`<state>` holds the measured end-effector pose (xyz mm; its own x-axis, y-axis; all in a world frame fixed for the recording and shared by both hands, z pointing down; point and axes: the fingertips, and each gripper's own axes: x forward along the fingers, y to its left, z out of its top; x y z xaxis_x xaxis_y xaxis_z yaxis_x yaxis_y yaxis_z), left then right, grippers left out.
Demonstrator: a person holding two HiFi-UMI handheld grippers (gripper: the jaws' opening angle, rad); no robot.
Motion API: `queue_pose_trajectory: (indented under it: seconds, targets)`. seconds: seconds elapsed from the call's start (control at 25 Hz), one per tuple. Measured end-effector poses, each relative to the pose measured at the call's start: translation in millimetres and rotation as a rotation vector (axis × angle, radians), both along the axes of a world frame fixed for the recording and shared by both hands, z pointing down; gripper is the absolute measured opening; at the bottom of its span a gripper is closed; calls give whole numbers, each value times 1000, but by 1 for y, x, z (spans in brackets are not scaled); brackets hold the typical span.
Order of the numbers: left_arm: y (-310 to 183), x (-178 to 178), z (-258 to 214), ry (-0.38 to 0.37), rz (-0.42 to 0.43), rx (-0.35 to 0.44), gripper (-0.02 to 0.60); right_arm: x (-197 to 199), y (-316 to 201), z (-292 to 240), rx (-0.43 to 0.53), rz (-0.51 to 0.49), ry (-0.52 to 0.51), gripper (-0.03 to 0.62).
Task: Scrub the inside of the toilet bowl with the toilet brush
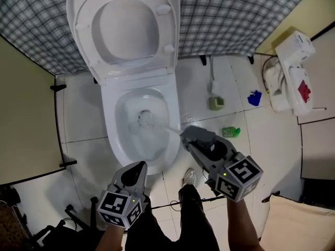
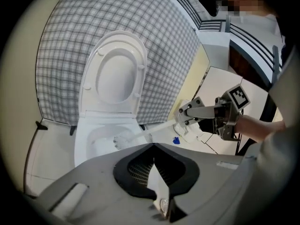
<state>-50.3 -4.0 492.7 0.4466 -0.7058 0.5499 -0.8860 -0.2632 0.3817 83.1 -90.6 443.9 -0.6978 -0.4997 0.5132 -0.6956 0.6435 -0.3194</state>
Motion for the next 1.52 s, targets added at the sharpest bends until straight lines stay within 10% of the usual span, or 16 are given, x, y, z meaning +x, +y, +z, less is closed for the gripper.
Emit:
queue_pose_trajectory:
  seconds: [0.28,0.56,0.84,1.52]
  targets:
    - [-23,74,1,12,89,24,-8,110,-16,-56,149,186,-4,186]
    - [-30,135,28,16,157,0,-6,191,-23,-1,126,313,113,186]
    - [-30,157,75,-13,174,-56,-6,199,-14,135,14,214,411,186]
    - [-17,168,124,4,147,-98,-6,185,-17,335,-155,141,528,187]
